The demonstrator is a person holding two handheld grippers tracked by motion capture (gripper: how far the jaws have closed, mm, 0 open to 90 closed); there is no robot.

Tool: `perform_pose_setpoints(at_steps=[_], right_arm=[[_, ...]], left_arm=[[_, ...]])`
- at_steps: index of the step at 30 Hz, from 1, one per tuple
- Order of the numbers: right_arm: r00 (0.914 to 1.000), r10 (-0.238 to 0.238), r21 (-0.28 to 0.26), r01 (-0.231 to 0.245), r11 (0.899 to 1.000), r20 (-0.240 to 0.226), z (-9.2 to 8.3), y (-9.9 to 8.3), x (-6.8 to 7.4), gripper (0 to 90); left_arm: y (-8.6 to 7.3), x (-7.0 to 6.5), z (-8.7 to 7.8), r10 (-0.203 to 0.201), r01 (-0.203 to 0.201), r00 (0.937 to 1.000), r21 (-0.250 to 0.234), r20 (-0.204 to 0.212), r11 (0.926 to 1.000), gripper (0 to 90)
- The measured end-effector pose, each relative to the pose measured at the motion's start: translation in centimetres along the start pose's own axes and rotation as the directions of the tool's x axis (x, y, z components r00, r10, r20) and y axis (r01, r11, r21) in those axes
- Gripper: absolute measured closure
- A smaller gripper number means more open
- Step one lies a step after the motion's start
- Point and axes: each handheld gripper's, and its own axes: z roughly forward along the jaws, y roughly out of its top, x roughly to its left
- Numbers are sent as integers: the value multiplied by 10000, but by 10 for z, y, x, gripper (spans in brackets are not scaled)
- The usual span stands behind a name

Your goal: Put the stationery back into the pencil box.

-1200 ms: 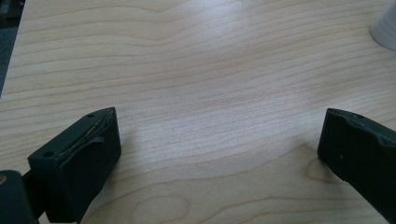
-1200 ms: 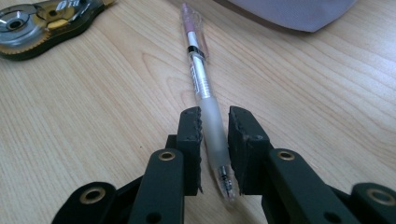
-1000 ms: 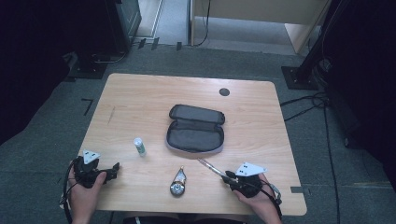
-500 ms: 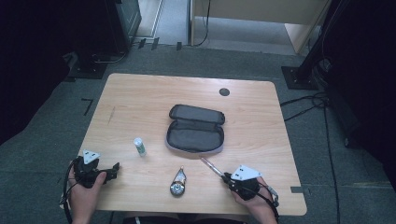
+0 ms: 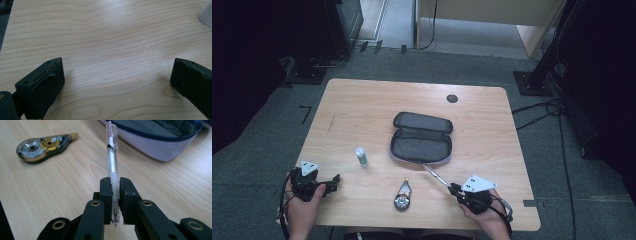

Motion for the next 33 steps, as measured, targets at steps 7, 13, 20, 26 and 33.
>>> perform_pose_setpoints(at_steps=[7,13,20,26,33], right_arm=[[10000,-17,-409,15,9992,-58,-5,19,-4,815],[9998,-204,-548,208,9983,76,0,42,-14,814],[9992,-378,-576,386,9976,154,14,66,-28,814],[9998,-172,-712,180,9973,111,25,81,-42,814],[9989,-468,-404,467,9981,-14,51,96,-50,813]], left_arm=[[0,0,0,-12,12,10000,2,4,10000,0],[0,0,0,-11,11,10000,2,4,10000,0],[0,0,0,-9,9,10000,1,6,10000,0],[0,0,0,-7,7,10000,0,4,10000,0],[0,0,0,-7,7,10000,1,7,10000,0]])
